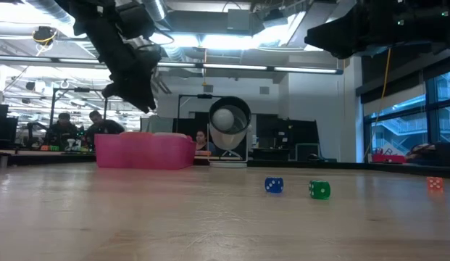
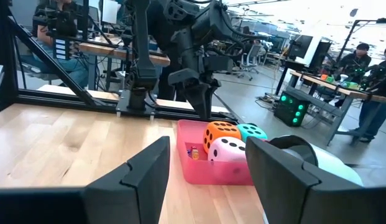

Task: Pick & Place Dice
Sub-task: Put the small orange dice into the red bin

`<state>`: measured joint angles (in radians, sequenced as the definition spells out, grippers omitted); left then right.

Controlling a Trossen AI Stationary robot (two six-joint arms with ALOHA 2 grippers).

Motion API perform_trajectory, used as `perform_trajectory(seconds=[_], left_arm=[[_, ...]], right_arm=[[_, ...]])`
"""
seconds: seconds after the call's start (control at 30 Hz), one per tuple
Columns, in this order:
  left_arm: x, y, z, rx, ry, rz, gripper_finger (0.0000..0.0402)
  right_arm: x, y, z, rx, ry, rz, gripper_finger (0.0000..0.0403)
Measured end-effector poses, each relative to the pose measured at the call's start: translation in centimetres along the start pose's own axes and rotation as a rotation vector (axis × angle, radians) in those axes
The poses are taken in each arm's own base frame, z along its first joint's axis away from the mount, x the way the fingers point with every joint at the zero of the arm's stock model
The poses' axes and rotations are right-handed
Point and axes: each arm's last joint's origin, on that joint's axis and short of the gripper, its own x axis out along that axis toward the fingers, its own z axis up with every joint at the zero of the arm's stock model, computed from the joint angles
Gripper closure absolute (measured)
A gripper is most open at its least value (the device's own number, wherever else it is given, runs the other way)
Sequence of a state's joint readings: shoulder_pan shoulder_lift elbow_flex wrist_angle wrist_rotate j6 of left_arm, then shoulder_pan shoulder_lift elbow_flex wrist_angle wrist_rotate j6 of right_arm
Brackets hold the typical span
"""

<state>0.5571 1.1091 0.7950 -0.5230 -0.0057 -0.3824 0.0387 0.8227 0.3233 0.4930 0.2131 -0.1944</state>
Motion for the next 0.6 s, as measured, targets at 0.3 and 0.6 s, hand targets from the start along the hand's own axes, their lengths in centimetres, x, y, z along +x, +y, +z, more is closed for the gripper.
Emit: perform_trajectory(seconds=[0.3,0.6], left_arm=[[0.0,-0.2,0.6,-0.014,-0.084,0.027,0.0291],[-1.0,-5.6,0.4,0.412,-0.271,-0.198,0.0288]], right_arm=[[0.0,0.0,0.0,0.002,0.002,-0.007,0.0192],[-0.1,0.1,0.2,0.129,-0.017,0.057,0.0192]])
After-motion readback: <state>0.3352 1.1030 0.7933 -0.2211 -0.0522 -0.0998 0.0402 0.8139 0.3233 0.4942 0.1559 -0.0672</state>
